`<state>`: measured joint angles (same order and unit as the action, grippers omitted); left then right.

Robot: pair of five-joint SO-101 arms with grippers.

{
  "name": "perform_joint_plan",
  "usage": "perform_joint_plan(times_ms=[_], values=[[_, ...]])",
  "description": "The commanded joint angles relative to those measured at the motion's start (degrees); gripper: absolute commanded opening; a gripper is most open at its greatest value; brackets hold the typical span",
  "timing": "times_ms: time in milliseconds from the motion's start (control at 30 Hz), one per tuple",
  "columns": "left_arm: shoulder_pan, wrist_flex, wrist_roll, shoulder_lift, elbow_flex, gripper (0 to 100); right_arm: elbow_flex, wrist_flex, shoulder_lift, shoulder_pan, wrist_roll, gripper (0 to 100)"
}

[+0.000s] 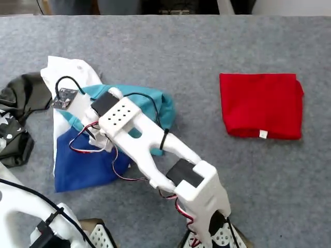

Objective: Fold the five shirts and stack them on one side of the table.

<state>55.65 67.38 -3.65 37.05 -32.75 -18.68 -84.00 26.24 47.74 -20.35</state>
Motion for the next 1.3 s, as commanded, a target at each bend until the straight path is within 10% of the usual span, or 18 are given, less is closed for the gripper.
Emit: perform_joint_plan(times_ms=[0,767,1267], values=[[0.31,-0.53,0.44,0.62,0.31,28,-2.59,0.97,-0.48,-3.25,-0.44,1.4],[-0.4,-0.53,0.44,0.44,0.31,28,-59.21,-16.44,-0.48,-18.81,4.92,1.3],[-20.79,10.37,0.62,0.88,7.08,28,-76.44,-8.97,-5.32,-28.57,12.22,1.3]])
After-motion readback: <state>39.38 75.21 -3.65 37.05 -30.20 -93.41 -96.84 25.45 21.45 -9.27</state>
